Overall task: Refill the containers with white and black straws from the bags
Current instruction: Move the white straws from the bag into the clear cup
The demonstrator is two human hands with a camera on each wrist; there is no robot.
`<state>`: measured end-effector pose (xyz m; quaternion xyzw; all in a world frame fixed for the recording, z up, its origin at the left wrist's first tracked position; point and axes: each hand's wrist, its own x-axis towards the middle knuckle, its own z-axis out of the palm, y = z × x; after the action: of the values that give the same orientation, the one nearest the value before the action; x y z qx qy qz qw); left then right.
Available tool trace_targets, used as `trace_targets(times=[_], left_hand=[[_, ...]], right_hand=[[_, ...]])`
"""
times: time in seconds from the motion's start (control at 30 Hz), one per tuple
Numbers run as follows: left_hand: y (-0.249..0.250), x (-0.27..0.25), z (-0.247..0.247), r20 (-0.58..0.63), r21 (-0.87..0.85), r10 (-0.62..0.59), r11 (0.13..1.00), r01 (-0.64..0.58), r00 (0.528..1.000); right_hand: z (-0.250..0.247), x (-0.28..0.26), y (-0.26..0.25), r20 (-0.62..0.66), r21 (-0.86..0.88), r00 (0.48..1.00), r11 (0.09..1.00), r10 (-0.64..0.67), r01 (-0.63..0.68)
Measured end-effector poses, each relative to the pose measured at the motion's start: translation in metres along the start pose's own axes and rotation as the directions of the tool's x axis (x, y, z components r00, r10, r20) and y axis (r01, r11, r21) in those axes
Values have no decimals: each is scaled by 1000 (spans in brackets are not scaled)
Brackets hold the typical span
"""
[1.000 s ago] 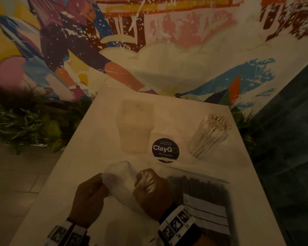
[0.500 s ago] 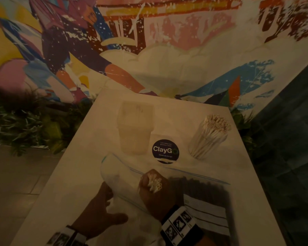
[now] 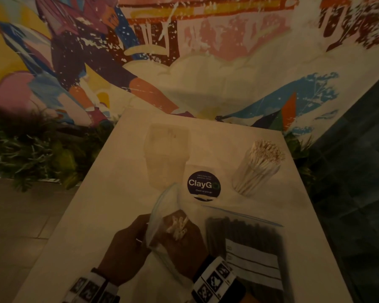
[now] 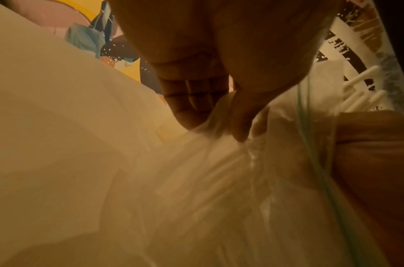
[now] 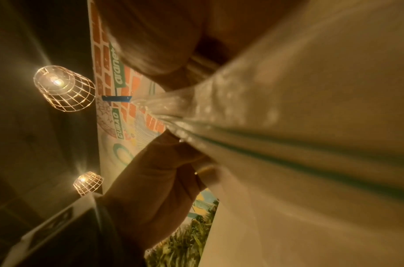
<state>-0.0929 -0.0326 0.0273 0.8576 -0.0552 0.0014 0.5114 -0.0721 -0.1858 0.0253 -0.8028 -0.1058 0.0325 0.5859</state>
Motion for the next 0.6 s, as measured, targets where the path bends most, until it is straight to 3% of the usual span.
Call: trace_targets(times=[0.1,0.27,0.33,0.4,0.5,0.6], left_hand=[[1,1,-1,-21,-11,-18,1000,18,1000],[-5,2,-3,-76,-1,-100,995,100,992],[-20,3,-2,-43,-22,-203,979,202,978],[-33,4,-2,76,21,-337,941,337,938],[-51,2,-2,232,153,-427,903,400,874],[-59,1,-4,195,138,-480,877,460,856]], right_hand=[[-5,-3,-8,-52,48,998,999,-23,26],[-11,-5,-13,-91,-20,980,985,-175,174],[-12,-3,-3,-84,2,986,989,-145,146],[-11,-4,11,-26,-9,998,998,-58,58],[-9,-7,28,35,-34,998,998,53,-52],[-17,0,22,-78,28,996,999,31,-29]])
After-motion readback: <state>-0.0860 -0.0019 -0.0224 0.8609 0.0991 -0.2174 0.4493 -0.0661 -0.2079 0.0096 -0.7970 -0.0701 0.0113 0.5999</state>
